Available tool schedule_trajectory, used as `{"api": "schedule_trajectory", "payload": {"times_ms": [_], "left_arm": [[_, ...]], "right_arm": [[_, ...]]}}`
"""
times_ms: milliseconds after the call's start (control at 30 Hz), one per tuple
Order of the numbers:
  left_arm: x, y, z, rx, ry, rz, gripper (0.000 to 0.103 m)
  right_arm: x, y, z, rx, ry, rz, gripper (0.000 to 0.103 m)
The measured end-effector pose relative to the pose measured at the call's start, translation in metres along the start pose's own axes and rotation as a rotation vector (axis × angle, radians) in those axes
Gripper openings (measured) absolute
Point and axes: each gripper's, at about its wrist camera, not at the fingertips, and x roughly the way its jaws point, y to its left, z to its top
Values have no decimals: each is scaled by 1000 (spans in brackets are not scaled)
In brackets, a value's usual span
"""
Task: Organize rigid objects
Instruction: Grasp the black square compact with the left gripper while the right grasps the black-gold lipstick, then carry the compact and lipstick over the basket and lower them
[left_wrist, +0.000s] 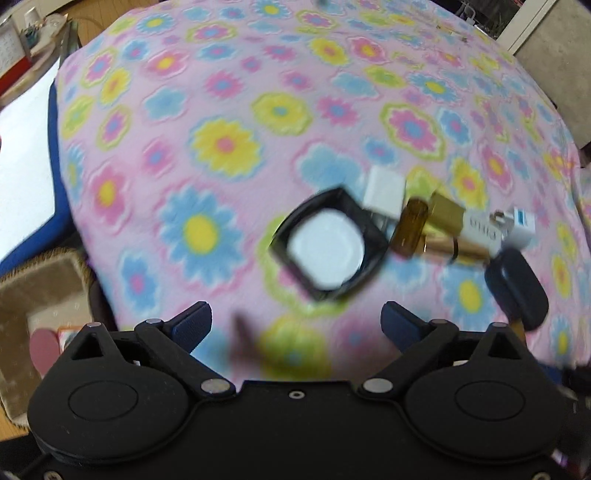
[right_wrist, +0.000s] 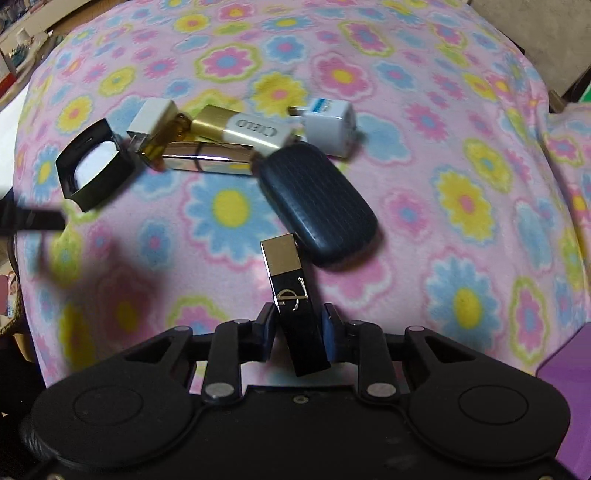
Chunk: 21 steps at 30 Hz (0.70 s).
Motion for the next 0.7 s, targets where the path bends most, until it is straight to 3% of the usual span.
{"api": "schedule_trajectory", "payload": {"times_ms": [100, 267, 400, 467, 500, 700], "left_arm": [[11, -12, 13, -2, 6, 51, 95], [25, -22, 30, -75, 21, 42, 95], [36, -30, 39, -106, 27, 98, 95], [43, -30, 40, -109, 54, 106, 90], [46, -29, 38, -108, 70, 95, 79], [44, -27, 23, -58, 60, 79, 77]], "right_arm": [[1, -11, -3, 17, -7, 32, 24], [1, -17, -4, 30, -17, 75, 25], [1, -21, -4, 35, -26, 94, 25], [1, -22, -4, 34, -29, 102, 25], [1, -23, -5, 35, -30, 105, 25], [-2, -25, -7, 39, -35, 115, 25]]}}
